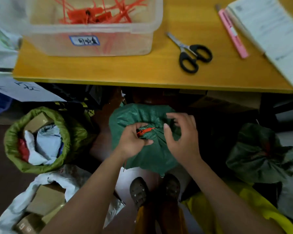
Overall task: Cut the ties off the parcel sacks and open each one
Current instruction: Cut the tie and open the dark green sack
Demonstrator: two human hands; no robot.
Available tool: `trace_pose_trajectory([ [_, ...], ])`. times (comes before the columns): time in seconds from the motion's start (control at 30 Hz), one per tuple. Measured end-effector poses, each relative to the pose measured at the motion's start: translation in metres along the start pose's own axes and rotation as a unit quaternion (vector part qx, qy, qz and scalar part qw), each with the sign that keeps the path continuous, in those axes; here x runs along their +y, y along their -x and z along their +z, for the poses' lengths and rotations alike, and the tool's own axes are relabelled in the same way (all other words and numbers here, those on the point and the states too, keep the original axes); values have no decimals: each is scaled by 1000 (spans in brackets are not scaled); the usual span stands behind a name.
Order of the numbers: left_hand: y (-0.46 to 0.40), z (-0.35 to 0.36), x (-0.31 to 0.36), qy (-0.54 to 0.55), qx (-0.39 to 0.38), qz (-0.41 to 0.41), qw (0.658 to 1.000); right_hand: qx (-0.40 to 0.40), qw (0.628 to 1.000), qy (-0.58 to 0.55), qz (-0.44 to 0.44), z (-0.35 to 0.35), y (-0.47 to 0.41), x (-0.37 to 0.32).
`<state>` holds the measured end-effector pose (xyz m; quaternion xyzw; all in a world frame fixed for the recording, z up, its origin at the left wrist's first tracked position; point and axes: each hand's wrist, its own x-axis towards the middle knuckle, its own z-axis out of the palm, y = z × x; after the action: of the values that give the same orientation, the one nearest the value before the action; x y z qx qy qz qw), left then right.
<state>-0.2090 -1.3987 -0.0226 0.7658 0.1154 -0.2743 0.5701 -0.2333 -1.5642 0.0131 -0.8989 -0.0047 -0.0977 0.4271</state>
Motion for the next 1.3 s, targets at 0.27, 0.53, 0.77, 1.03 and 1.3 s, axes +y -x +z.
trace_pose_trajectory([
  [0.27, 3, -1, 34, -38, 9, 6, 999, 214, 967, 76, -117, -56, -68, -55],
  [0.53, 7, 16, 31, -45, -8, -9, 999, 76, 967, 234, 57, -64, -126, -58],
  [0.77, 7, 22, 18, -37, -5, -31, 999, -22, 959, 236, 158, -97, -118, -67],
  [1.03, 6, 37, 3, -16, 4, -47, 999, -69, 950, 206, 222, -104, -18, -52],
  [1.3, 0, 57, -28, 23, 22, -60, 998, -96, 863, -180, 462, -32, 66, 56],
])
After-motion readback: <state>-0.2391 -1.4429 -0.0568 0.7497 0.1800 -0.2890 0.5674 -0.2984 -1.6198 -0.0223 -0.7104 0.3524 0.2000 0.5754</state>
